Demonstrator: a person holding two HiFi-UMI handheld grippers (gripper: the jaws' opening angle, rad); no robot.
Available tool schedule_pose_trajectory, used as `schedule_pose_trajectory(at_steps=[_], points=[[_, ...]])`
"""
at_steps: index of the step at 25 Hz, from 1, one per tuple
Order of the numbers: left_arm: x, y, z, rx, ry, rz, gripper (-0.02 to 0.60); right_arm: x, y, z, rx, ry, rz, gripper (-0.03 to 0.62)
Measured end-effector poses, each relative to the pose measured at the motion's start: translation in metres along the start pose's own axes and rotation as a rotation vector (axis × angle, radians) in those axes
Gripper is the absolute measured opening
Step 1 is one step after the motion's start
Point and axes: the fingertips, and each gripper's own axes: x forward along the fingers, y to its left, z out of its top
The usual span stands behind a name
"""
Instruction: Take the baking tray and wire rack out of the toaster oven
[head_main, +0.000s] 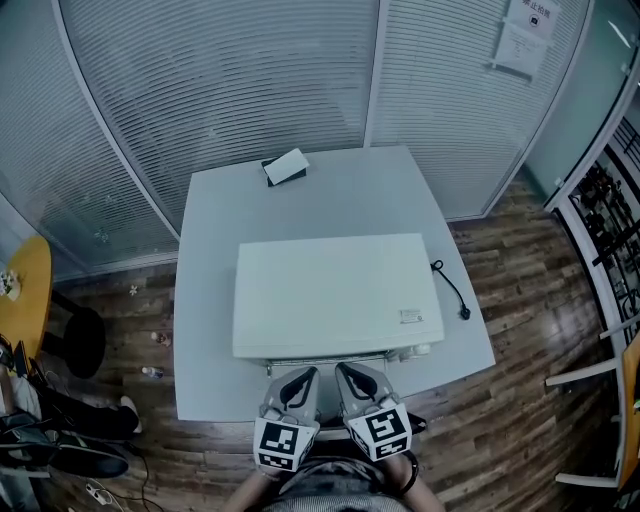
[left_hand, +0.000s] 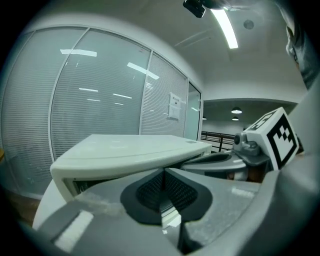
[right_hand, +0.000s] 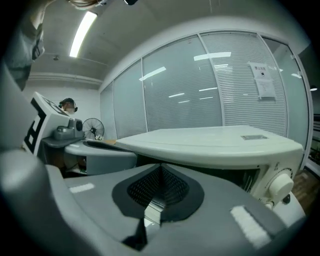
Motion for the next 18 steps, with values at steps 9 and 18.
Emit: schedule_pose_trajectory(at_steps=[9, 18], points=[[0.014, 0.015, -0.044, -0.054, 0.089, 0.014, 0.0, 0.021, -0.016, -0.033, 0.038, 0.056, -0.036, 0.003], [0.034, 0.046, -0.077, -0.332, 0.099, 0.064, 0.0, 0.045, -0.044, -0.064, 0.353, 0.059, -0.065, 0.003]])
